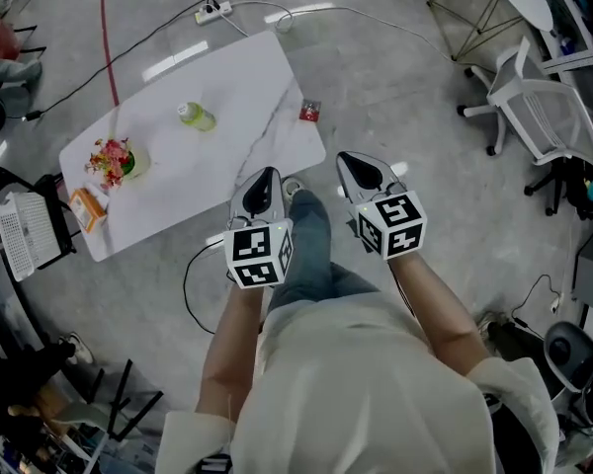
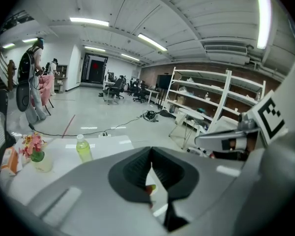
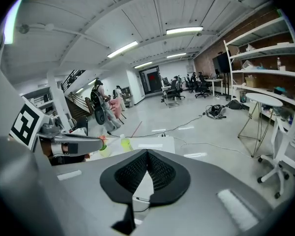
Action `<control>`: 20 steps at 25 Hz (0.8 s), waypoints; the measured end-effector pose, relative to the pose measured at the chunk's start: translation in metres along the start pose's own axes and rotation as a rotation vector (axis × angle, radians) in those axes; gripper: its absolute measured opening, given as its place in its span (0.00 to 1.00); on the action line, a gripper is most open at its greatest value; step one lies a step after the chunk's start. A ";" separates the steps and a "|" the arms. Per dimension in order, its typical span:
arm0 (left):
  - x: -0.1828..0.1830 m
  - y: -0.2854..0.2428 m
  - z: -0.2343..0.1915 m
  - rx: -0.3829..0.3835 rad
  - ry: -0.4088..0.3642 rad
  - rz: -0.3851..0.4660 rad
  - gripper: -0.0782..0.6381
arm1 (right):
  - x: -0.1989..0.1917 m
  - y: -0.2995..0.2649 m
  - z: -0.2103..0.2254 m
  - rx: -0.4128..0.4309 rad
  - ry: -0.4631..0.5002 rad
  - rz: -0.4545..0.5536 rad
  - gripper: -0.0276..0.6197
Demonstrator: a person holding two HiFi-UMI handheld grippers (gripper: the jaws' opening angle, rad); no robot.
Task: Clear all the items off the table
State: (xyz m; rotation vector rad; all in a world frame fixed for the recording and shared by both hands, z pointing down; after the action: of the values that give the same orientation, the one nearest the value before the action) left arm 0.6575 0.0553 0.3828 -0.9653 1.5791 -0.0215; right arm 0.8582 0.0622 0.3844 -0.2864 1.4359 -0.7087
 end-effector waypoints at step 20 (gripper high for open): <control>-0.039 -0.125 -0.060 -0.038 -0.006 -0.120 0.12 | -0.063 -0.157 0.067 -0.024 -0.145 -0.195 0.10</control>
State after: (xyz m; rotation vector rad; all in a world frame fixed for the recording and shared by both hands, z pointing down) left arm 0.6751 -0.0332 0.4949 -1.0878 1.5189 -0.0716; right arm 0.8815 -0.0358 0.5359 -0.4920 1.2900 -0.8119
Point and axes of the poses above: the fingertips, and each gripper's own axes: y backward along the fingers, z to its right, x out of its top, the point moved 9 cm from there along y, backward along the fingers, and after that the axes turned 8 degrees about -x, right-handed, at the moved point
